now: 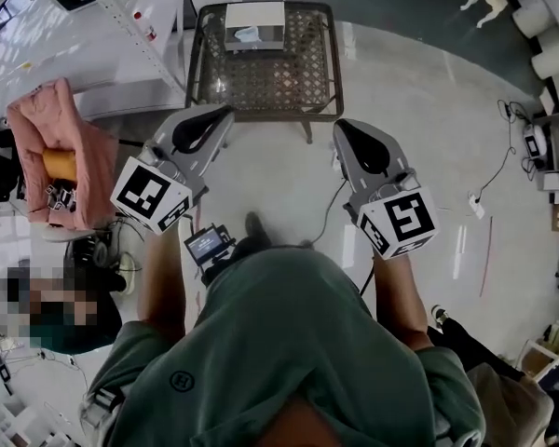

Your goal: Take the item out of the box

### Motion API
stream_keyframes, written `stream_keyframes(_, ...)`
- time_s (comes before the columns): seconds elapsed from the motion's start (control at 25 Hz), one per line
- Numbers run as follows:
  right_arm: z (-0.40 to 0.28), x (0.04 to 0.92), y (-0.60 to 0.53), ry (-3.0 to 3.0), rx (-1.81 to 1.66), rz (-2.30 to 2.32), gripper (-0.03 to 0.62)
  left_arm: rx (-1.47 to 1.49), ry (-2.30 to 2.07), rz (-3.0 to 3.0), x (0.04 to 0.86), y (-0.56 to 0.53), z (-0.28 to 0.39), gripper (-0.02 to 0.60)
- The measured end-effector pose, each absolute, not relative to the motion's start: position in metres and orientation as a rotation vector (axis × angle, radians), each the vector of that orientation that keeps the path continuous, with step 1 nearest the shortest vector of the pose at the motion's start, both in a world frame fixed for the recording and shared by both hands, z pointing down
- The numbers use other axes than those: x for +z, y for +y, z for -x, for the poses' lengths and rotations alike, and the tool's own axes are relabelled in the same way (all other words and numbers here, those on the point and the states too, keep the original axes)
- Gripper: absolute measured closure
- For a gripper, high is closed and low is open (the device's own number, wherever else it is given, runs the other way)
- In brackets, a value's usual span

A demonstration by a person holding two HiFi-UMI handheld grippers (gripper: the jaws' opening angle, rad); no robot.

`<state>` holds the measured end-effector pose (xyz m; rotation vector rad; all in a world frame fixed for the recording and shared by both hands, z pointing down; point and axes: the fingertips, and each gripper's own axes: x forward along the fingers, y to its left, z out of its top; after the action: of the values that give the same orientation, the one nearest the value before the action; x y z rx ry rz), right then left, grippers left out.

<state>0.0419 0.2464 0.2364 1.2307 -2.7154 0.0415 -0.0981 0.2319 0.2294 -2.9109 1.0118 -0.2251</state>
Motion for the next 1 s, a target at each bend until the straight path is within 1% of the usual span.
stream_keyframes(0.48, 0.004, 0.232, 0.184, -2.646, 0.074, -1.31, 0.588, -0.13, 0.89, 2.95, 0.224, 0.147, 0.142, 0.58)
stream_keyframes(0.72, 0.0, 0.237, 0.139, -2.672, 0.066, -1.264, 0.588, -0.156, 0.95, 2.94, 0.234, 0.111, 0.143, 0.58)
stream_keyframes(1.0, -0.015, 0.247, 0.074, -2.75, 0.082, -1.094, 0.588, -0.203, 1.155, 2.878, 0.236, 0.064, 0.133, 0.58)
